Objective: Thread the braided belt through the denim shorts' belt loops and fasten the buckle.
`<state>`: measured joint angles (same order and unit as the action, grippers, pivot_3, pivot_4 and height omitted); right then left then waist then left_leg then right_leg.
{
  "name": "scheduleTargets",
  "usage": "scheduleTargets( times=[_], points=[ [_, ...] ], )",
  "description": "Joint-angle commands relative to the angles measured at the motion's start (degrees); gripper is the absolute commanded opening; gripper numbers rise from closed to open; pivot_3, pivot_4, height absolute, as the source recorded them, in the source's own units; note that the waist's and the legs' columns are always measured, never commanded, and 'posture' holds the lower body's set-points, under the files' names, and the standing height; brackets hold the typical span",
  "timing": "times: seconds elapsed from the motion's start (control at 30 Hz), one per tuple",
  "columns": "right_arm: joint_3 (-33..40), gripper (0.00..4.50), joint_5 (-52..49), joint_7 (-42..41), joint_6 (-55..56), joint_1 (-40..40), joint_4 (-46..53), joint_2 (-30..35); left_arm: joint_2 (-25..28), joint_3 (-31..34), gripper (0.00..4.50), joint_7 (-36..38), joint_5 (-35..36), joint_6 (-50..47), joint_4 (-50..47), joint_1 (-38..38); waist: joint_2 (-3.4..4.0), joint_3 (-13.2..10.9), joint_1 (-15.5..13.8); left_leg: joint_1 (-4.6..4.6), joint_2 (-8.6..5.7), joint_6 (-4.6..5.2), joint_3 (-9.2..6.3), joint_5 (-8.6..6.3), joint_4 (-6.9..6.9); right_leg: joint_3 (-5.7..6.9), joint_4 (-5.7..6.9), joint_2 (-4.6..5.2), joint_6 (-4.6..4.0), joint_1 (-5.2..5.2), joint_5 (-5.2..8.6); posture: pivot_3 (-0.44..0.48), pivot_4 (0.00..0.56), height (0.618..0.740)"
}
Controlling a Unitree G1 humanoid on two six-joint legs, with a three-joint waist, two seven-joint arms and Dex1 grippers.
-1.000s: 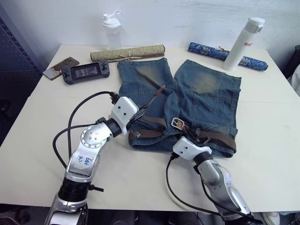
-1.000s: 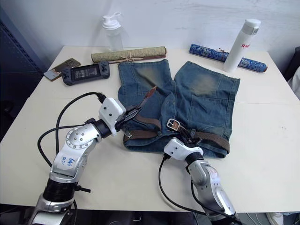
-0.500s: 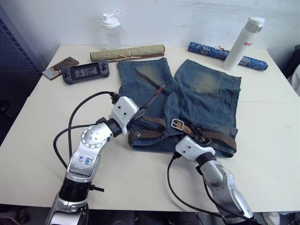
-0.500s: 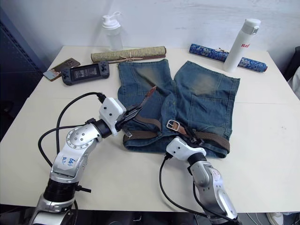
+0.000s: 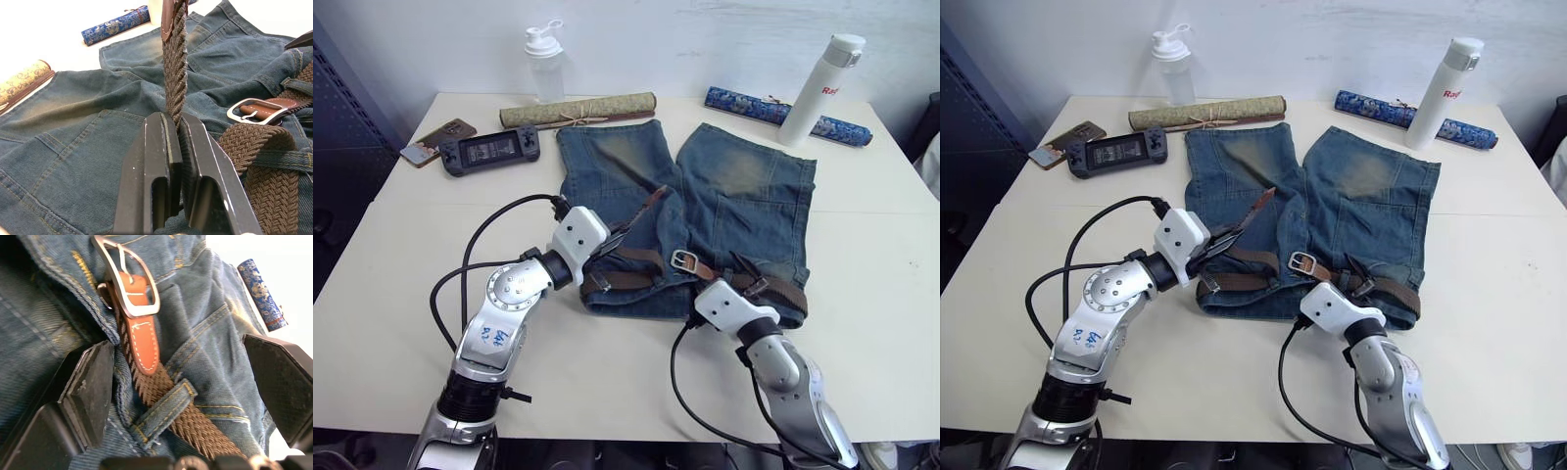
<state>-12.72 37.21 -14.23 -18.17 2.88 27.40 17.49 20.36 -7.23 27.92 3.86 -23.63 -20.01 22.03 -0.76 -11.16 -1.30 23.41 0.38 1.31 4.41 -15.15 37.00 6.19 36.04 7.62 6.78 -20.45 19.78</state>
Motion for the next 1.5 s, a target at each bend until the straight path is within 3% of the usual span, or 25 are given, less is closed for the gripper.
scheduleTargets(
  times=[0.03,0.1,0.2,0.3,0.33,0.37,0.47,0.63,0.93,1.3,1.5],
  points=[
    [-1.4,4.43,1.3,0.1,-1.2,-1.0,-3.7,-0.3,-0.2,0.4,0.0,-0.2,0.6,0.9,-2.5,0.4,-0.01,0.0,0.0,0.0,0.01,0.0,0.0,0.0,0.0,0.0,0.01,0.0,0.0,0.0,0.0,0.0,0.15,0.717],
    [-1.7,4.43,1.5,0.3,-1.2,-1.9,-5.2,-0.1,-0.3,0.4,0.0,-0.3,0.6,0.8,-2.6,0.3,-0.02,0.0,0.0,-0.01,0.05,-0.01,0.01,0.0,0.01,0.0,0.0,-0.04,0.0,0.01,0.0,0.0,0.15,0.717],
    [-2.3,3.65,0.8,-0.2,-2.1,-2.5,-6.7,-0.6,-0.4,0.3,0.0,-0.4,0.6,0.8,-3.0,0.0,-0.03,0.0,0.1,-0.03,0.08,-0.02,0.02,-0.01,0.01,-0.02,0.0,-0.05,-0.02,0.02,0.01,0.0,0.15,0.717],
    [-2.3,2.14,-1.1,-1.3,-3.6,-2.4,-6.7,-1.8,-0.4,0.4,0.0,-0.6,0.5,0.9,-3.1,-0.3,-0.03,0.0,0.0,-0.03,0.08,-0.03,0.02,-0.01,0.03,-0.01,0.01,-0.05,-0.02,0.02,0.01,0.0,0.15,0.717],
    [-2.2,1.85,-1.5,-1.6,-4.0,-2.4,-6.6,-2.1,-0.4,0.4,0.0,-0.7,0.5,0.9,-3.2,-0.3,-0.03,0.0,0.0,-0.03,0.08,-0.02,0.02,-0.01,0.04,-0.01,0.01,-0.05,-0.02,0.03,0.01,0.0,0.15,0.717],
    [-2.0,1.16,-2.0,-1.8,-4.2,-2.5,-6.2,-2.4,-0.4,0.4,0.0,-0.7,0.5,0.9,-3.2,-0.4,-0.03,0.0,0.0,-0.03,0.08,-0.02,0.02,-0.01,0.04,-0.01,0.01,-0.05,-0.02,0.03,0.01,0.0,0.15,0.717],
    [-1.4,0.04,-2.9,-2.0,-4.5,-2.9,-4.9,-2.8,-0.5,0.2,0.0,-0.8,0.4,1.1,-3.2,-0.6,-0.04,0.0,0.0,-0.03,0.08,-0.03,0.03,-0.02,0.03,-0.02,0.01,-0.05,-0.02,0.03,0.01,0.0,0.15,0.717],
    [0.9,0.03,-6.7,-2.5,-3.5,-3.9,0.0,-3.4,-0.5,-0.3,0.0,-0.8,0.0,1.2,-2.7,-0.2,-0.03,0.0,0.0,-0.02,0.09,-0.05,0.03,-0.03,0.02,-0.02,0.01,-0.05,-0.03,0.01,0.01,0.0,0.15,0.717],
    [8.4,0.03,-24.9,-12.0,-6.6,-5.9,11.3,-3.9,0.7,-2.6,0.0,-0.6,-2.6,-0.8,-0.9,1.0,-0.02,0.0,0.0,0.02,0.12,-0.02,0.05,-0.05,0.0,-0.02,0.01,-0.08,-0.03,-0.06,0.01,0.0,0.15,0.717],
    [10.6,0.03,-31.9,-10.0,-11.3,-8.4,12.7,-5.6,6.3,-9.5,0.0,1.4,-11.3,-1.7,-0.4,1.5,0.0,0.0,0.1,0.05,0.15,-0.01,0.15,-0.07,-0.03,-0.06,0.04,-0.08,-0.06,-0.16,0.03,0.0,0.15,0.717],
    [9.5,0.03,-33.1,-10.4,-12.5,-8.2,13.6,-3.8,5.0,-9.6,0.0,1.1,-12.5,-0.4,-0.1,2.8,0.01,0.0,0.1,0.06,0.15,0.0,0.16,-0.08,-0.02,-0.08,0.04,-0.05,-0.06,-0.17,0.03,0.0,0.15,0.717]
  ],
)
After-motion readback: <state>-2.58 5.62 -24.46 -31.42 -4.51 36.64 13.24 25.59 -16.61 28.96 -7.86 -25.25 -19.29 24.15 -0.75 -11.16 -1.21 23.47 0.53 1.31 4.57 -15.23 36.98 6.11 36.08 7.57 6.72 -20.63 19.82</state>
